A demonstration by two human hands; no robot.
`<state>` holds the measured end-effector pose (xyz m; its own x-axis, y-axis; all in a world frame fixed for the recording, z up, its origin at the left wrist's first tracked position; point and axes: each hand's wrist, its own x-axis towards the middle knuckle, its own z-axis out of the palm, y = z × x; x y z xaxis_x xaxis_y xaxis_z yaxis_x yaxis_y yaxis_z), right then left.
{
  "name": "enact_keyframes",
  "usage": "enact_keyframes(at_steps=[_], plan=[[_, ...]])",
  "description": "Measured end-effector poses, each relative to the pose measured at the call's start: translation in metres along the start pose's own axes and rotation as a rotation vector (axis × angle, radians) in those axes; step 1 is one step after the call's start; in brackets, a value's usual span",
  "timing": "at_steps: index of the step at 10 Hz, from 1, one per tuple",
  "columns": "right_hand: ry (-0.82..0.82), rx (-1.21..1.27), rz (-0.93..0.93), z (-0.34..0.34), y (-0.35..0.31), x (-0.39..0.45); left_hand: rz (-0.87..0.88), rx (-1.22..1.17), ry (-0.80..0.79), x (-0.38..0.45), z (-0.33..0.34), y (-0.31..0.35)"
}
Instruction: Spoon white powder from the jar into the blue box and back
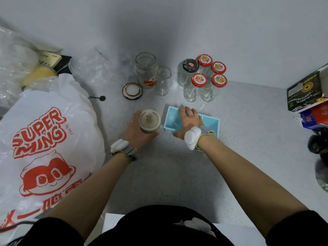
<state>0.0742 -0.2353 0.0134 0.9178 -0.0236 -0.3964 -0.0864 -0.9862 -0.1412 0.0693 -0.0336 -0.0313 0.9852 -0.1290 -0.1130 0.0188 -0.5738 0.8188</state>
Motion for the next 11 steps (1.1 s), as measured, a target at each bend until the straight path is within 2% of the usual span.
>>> enact_keyframes(at_steps=[2,3,6,8,10,11], plan=[[-0.015,-0.054,-0.121,-0.004,0.015,-0.003,-0.017,0.047,0.018,-0.004,-0.001,0.01],[-0.019,-0.086,-0.178,-0.005,0.017,-0.011,-0.079,0.087,-0.017,-0.004,-0.006,0.016],[0.114,-0.006,-0.145,-0.018,0.01,-0.043,-0.24,0.263,-0.123,-0.024,-0.035,0.032],[0.087,0.049,-0.096,-0.024,-0.009,-0.068,-0.134,0.421,-0.185,-0.037,-0.051,0.046],[0.092,0.048,-0.027,-0.031,-0.013,-0.098,0.05,0.665,-0.427,-0.045,-0.053,0.078],[0.14,0.036,-0.012,-0.035,-0.015,-0.114,0.084,0.706,-0.472,-0.053,-0.044,0.091]])
